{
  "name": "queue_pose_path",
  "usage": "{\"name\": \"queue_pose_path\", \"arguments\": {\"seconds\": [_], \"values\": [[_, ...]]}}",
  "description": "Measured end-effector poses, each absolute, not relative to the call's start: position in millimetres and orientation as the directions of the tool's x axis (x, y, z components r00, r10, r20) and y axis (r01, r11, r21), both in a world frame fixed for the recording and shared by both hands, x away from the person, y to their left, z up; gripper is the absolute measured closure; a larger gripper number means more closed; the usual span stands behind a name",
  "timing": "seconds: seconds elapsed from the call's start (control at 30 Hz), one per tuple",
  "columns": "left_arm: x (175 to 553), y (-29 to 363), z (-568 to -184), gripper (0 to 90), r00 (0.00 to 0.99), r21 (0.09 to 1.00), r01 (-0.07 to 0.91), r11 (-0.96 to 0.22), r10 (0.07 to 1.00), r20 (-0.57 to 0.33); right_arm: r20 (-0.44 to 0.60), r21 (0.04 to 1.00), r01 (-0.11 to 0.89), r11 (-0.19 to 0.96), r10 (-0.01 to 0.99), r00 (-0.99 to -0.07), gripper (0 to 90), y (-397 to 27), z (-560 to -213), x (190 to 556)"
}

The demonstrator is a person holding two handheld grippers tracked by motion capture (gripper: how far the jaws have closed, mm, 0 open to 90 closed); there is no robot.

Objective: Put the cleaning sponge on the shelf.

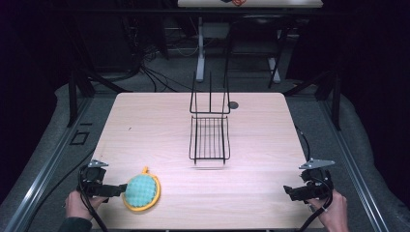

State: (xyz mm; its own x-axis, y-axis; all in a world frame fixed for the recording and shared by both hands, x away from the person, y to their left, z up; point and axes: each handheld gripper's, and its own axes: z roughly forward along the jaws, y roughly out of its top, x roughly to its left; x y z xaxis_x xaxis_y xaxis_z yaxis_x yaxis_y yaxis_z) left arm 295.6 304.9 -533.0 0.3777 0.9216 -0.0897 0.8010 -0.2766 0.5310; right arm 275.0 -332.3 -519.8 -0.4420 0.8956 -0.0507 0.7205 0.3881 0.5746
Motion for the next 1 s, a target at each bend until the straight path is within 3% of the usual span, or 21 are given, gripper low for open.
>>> {"name": "queue_pose_path", "arguments": {"seconds": [0.2, 0.33, 0.47, 0.9, 1.0], "values": [[300, 300, -538, 1.0, 0.383, 0.515, 0.811, -0.28, 0.918, -0.104, -0.048, 0.562, 0.723, 0.401, 0.889, -0.456, 0.0, -328, -521, 276], [304, 296, -543, 11.4, 0.397, 0.509, 0.809, -0.294, 0.912, -0.105, -0.047, 0.56, 0.723, 0.405, 0.886, -0.46, 0.0, -326, -521, 275], [306, 292, -545, 15.7, 0.401, 0.502, 0.814, -0.294, 0.908, -0.118, -0.042, 0.574, 0.714, 0.401, 0.885, -0.464, 0.0, -324, -519, 275], [305, 291, -546, 47.8, 0.42, 0.511, 0.814, -0.276, 0.887, -0.191, -0.042, 0.581, 0.707, 0.403, 0.882, -0.469, 0.5, -323, -517, 274], [302, 287, -546, 59.7, 0.43, 0.514, 0.81, -0.283, 0.882, -0.191, -0.044, 0.584, 0.707, 0.399, 0.885, -0.464, 0.9, -324, -515, 272]]}}
